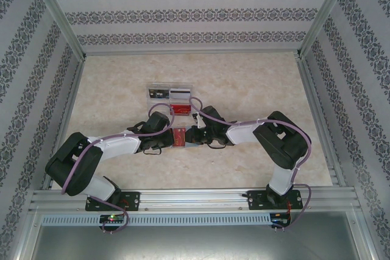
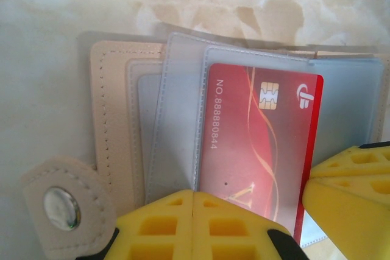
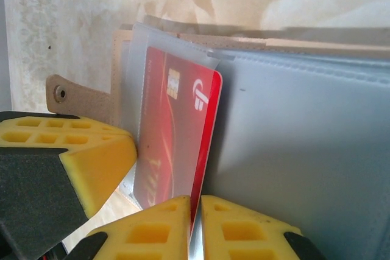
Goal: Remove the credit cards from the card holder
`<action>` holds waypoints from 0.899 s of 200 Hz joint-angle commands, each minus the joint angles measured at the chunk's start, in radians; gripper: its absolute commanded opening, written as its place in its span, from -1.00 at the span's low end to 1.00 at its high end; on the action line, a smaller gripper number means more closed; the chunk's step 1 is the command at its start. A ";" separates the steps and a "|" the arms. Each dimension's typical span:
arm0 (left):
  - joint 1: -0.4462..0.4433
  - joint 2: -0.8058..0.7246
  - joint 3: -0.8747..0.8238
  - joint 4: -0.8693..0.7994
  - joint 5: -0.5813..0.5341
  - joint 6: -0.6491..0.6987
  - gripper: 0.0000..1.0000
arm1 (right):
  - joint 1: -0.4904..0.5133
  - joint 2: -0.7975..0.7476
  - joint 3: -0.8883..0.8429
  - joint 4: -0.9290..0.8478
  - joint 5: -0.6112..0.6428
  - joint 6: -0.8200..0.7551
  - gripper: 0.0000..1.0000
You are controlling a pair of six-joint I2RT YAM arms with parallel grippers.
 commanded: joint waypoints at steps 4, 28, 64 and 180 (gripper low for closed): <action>0.000 0.021 -0.005 -0.067 -0.032 0.001 -1.00 | 0.002 0.021 0.022 0.002 -0.021 0.005 -0.70; 0.000 0.021 -0.006 -0.068 -0.030 0.001 -1.00 | 0.003 0.024 0.025 0.002 -0.027 0.004 -0.76; -0.001 0.023 -0.008 -0.070 -0.037 0.002 -1.00 | -0.004 0.018 0.017 -0.004 -0.022 0.002 -1.00; 0.000 0.023 -0.011 -0.091 -0.057 0.005 -1.00 | -0.063 -0.044 -0.046 -0.009 -0.034 -0.015 -0.83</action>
